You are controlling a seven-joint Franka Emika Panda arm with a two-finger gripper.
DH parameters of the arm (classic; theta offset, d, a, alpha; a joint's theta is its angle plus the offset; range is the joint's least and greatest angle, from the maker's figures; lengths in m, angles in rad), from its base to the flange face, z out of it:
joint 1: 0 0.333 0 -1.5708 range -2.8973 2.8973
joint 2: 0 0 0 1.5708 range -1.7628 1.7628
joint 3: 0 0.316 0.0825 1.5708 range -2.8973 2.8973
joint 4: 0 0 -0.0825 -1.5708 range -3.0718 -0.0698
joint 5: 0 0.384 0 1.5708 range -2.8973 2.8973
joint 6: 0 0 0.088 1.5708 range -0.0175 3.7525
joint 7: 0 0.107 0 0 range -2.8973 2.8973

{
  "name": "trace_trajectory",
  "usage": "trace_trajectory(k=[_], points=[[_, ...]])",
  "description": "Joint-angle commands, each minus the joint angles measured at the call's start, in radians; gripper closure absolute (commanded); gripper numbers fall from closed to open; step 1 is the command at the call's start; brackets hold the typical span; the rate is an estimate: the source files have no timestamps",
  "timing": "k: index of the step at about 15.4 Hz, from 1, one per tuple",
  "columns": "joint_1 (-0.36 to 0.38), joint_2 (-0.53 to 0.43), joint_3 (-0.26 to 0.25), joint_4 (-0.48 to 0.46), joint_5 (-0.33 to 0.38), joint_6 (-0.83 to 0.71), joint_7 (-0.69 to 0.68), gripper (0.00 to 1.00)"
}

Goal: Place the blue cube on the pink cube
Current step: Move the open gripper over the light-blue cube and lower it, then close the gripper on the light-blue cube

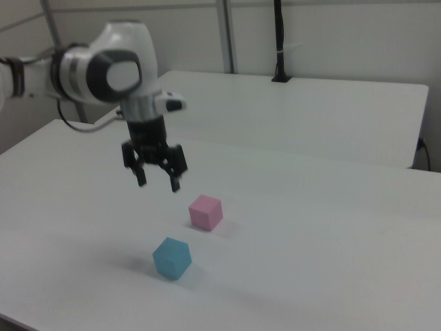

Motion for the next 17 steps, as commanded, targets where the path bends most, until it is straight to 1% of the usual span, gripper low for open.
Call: trace_trajectory(k=[1,3,6,12,13,14,15,16,17], points=[[-0.005,-0.031,-0.024,-0.167,-0.065,0.159,-0.017,0.00],[-0.004,-0.025,-0.029,-0.235,-0.114,0.219,-0.017,0.00],[-0.002,-0.008,-0.029,-0.305,-0.143,0.289,-0.016,0.00],[0.014,0.093,-0.029,-0.315,-0.145,0.374,0.015,0.00],[0.010,0.108,-0.029,-0.315,-0.146,0.376,0.015,0.02],[0.007,0.110,-0.029,-0.315,-0.156,0.376,0.015,0.19],[0.005,0.113,-0.029,-0.313,-0.157,0.376,0.009,0.43],[0.002,0.110,-0.029,-0.312,-0.157,0.370,0.001,0.63],[0.002,0.107,-0.029,-0.309,-0.157,0.363,-0.009,0.79]])
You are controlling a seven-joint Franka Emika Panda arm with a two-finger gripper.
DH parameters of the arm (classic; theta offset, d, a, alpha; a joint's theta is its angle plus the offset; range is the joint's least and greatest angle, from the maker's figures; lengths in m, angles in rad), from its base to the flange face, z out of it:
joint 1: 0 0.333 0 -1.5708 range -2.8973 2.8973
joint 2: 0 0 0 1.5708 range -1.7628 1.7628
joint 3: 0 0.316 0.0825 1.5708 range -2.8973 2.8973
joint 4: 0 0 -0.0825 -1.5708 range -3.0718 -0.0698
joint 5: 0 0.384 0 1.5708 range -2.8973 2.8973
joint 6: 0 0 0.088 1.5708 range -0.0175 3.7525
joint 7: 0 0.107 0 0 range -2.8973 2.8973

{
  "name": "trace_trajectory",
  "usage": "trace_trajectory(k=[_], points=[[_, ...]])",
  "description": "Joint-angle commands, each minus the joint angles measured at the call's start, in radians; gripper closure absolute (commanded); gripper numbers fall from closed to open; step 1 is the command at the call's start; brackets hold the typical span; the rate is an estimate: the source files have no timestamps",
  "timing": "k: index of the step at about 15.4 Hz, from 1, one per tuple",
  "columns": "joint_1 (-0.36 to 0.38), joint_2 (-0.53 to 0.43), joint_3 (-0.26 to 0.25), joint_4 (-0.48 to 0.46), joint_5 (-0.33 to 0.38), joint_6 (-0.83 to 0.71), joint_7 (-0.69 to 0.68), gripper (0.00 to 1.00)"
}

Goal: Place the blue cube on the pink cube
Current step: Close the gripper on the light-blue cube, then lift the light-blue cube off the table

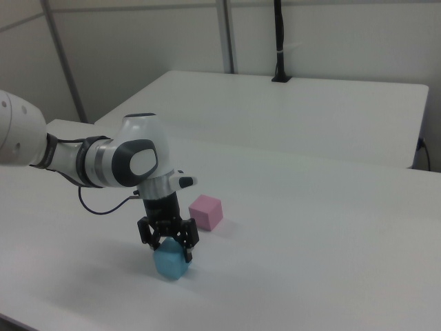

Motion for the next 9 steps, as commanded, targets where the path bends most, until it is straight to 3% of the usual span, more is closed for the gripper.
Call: trace_trajectory(k=[1,3,5,7,9], points=[[-0.001,-0.016,-0.007,0.004,-0.022,0.006,-0.021,0.89],[-0.004,-0.021,-0.011,0.062,-0.008,-0.049,-0.038,0.91],[-0.001,-0.010,-0.040,0.195,0.035,-0.176,-0.088,0.91],[0.001,0.042,-0.073,0.366,0.162,-0.291,-0.144,0.90],[0.007,0.129,-0.105,0.537,0.230,-0.360,-0.144,0.88]])
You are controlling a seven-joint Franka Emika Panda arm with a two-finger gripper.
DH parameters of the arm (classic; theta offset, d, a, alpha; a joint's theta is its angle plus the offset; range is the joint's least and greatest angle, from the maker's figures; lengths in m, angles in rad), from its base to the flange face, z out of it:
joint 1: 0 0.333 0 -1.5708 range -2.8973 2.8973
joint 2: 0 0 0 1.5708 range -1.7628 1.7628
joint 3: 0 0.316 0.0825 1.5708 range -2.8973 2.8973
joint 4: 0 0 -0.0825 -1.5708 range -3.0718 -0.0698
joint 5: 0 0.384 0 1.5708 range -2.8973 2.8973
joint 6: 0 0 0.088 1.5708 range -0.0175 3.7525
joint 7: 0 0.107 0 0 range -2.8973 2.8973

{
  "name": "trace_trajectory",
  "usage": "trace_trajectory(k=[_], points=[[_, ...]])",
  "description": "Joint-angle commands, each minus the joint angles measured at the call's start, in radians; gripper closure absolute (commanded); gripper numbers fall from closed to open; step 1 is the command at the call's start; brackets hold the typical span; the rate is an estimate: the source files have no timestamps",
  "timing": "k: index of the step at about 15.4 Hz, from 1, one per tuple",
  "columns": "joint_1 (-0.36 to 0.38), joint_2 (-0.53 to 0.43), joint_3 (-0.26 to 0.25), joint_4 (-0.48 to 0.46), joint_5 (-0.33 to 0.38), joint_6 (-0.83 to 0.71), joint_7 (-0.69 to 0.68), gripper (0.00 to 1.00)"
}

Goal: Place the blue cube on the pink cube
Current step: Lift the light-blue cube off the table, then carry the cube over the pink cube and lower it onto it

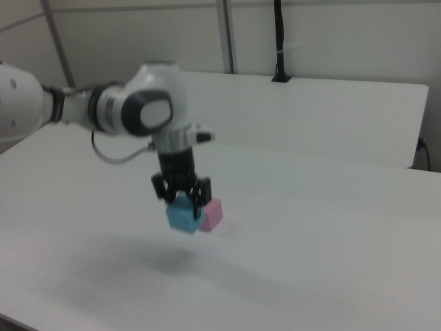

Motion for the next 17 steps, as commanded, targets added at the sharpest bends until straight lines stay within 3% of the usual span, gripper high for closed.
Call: trace_trajectory(k=[1,7,15,16,17], points=[[0.015,0.169,-0.057,0.323,0.122,-0.153,-0.044,0.86],[0.024,0.367,-0.059,0.535,0.165,-0.158,0.019,0.82],[0.076,0.404,-0.059,0.527,0.162,-0.127,0.017,0.76],[0.076,0.404,-0.059,0.527,0.164,-0.127,0.017,0.68],[0.070,0.403,-0.059,0.527,0.164,-0.127,0.016,0.49]])
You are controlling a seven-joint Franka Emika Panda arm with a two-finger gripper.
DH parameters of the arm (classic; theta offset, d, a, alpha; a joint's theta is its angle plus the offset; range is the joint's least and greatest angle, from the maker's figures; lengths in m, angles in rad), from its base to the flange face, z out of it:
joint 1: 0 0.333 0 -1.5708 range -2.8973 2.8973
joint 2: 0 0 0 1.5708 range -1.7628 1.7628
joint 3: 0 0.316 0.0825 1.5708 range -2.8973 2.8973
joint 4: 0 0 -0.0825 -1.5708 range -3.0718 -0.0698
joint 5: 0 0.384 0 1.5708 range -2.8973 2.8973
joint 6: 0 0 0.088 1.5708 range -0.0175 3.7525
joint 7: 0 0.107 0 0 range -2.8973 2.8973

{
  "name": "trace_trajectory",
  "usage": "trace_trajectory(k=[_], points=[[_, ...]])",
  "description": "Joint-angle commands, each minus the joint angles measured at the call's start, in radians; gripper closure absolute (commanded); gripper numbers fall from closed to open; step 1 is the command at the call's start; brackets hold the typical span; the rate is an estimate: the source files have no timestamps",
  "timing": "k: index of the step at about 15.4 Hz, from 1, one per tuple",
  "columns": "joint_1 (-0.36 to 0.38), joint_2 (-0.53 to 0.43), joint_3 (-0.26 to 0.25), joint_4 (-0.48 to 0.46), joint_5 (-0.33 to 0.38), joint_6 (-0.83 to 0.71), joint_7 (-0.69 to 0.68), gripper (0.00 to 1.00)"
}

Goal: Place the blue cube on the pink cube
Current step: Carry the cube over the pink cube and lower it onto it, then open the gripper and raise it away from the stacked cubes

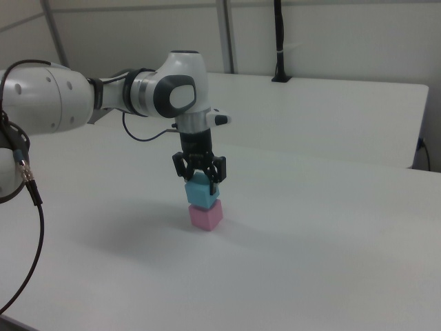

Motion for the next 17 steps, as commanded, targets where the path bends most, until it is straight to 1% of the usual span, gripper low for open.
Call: trace_trajectory(k=[1,2,3,6,9,11,13,14,16,17], points=[[0.008,-0.003,-0.019,0.010,0.018,-0.008,0.008,0.14],[0.008,-0.006,-0.019,-0.005,0.010,-0.011,-0.004,0.00],[0.013,-0.009,-0.019,-0.029,0.004,-0.010,-0.010,0.00],[0.013,-0.018,-0.019,-0.039,-0.001,-0.013,-0.005,0.00],[0.013,-0.057,-0.019,-0.050,-0.001,-0.016,0.008,0.00],[0.019,-0.148,-0.011,-0.069,-0.002,-0.016,0.062,0.00],[0.028,-0.292,-0.001,-0.149,-0.007,-0.019,0.108,0.00],[0.042,-0.354,0.008,-0.178,-0.013,-0.042,0.113,0.00],[0.031,-0.447,0.025,-0.213,-0.040,-0.126,0.111,0.00],[0.028,-0.518,0.032,-0.273,-0.057,-0.146,0.113,0.00]])
